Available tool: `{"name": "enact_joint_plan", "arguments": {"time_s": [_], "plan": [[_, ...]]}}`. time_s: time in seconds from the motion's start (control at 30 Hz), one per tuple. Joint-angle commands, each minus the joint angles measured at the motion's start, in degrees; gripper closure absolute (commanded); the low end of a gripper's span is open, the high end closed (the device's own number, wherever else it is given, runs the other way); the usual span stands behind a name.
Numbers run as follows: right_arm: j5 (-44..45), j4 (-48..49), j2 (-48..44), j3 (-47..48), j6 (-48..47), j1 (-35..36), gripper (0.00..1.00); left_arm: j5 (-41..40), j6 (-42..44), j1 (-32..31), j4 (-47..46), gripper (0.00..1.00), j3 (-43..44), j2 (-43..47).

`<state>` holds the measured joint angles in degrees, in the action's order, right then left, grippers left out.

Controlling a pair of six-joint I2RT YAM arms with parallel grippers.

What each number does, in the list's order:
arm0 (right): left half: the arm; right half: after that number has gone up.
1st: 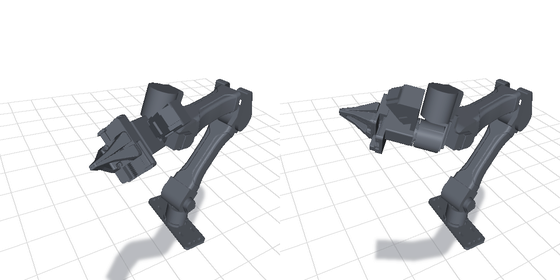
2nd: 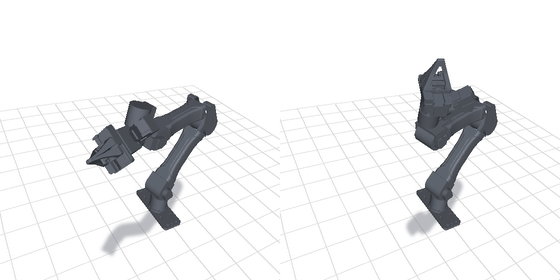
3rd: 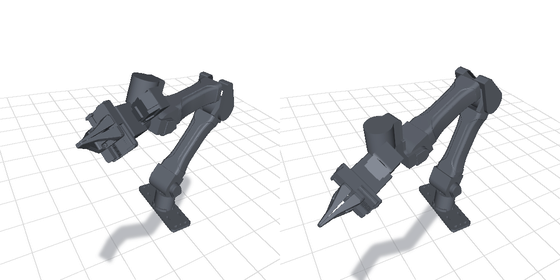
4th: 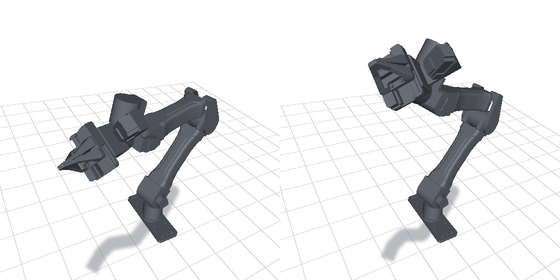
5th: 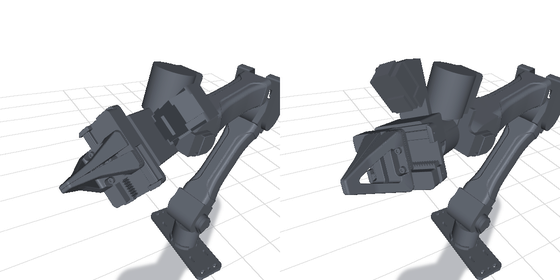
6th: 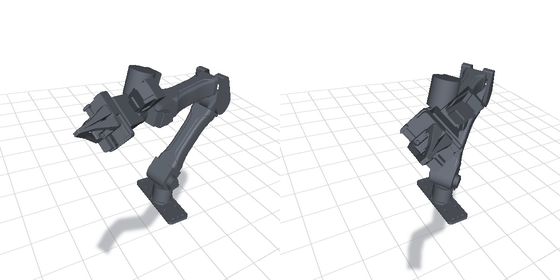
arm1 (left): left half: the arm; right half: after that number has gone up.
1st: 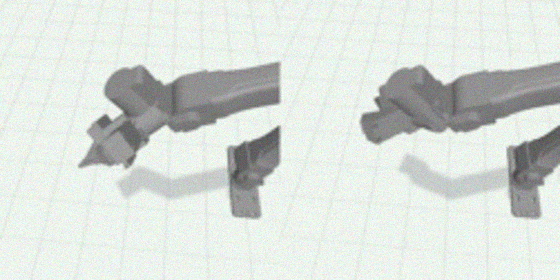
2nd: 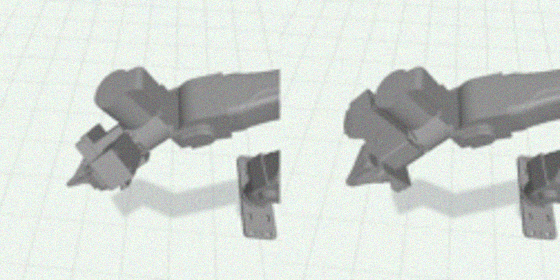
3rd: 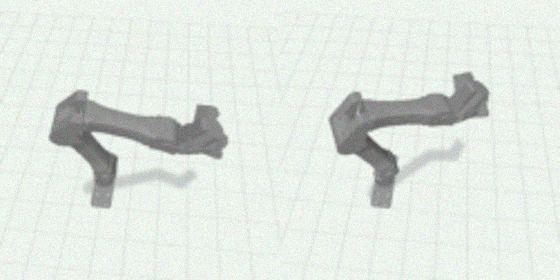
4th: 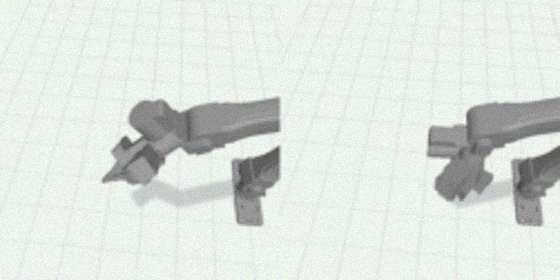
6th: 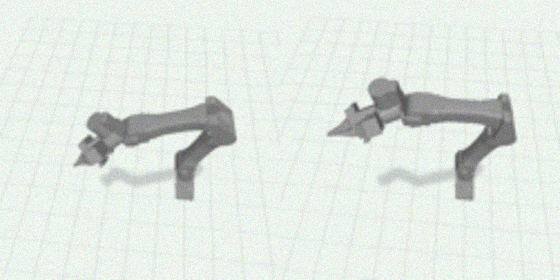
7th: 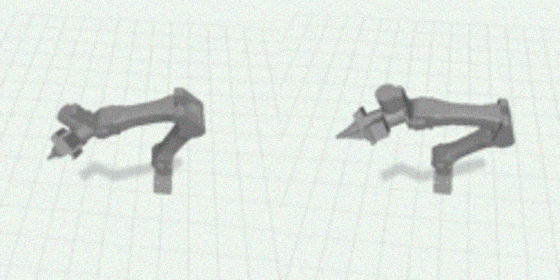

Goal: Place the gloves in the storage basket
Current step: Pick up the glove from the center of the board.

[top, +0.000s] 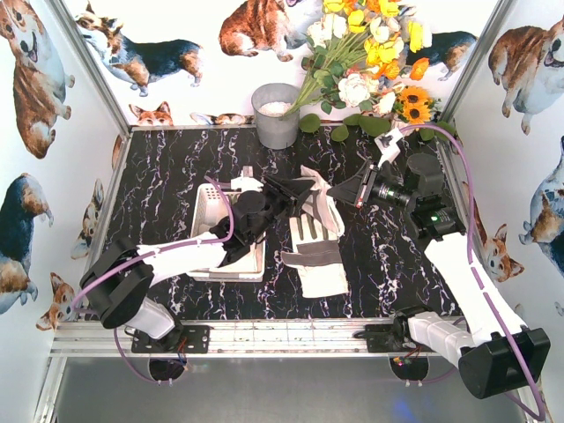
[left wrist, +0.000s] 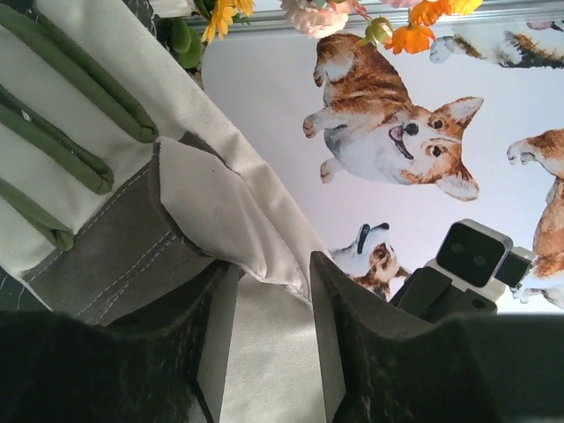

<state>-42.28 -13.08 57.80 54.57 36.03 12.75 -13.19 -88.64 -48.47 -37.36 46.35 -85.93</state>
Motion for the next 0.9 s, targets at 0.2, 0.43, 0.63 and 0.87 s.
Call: {"name": "enact_joint_plan", "arguments": {"time_s": [0.2, 0.43, 0.63, 0.87], "plan": [[-4.94, 3.24, -0.43, 0.03, -2.43, 0.65, 1.0, 2.45, 4.63, -0.3, 0.92, 0.46, 3.22, 0.19], [-6.45, -1.95, 0.3, 1.69, -7.65, 2.35, 1.0, 5.14, 7.76, -0.3, 4.16, 0.36, 6.39, -0.07], [-4.46, -7.98, 1.8, 4.68, -13.87, 3.82, 1.0, 11.22, 7.81, -0.31, 8.02, 0.37, 5.76, 0.11], [-5.05, -8.77, 2.78, 5.74, -15.48, 4.65, 1.0, 17.23, 11.69, -0.31, 17.26, 0.43, 5.68, 2.3]]}}
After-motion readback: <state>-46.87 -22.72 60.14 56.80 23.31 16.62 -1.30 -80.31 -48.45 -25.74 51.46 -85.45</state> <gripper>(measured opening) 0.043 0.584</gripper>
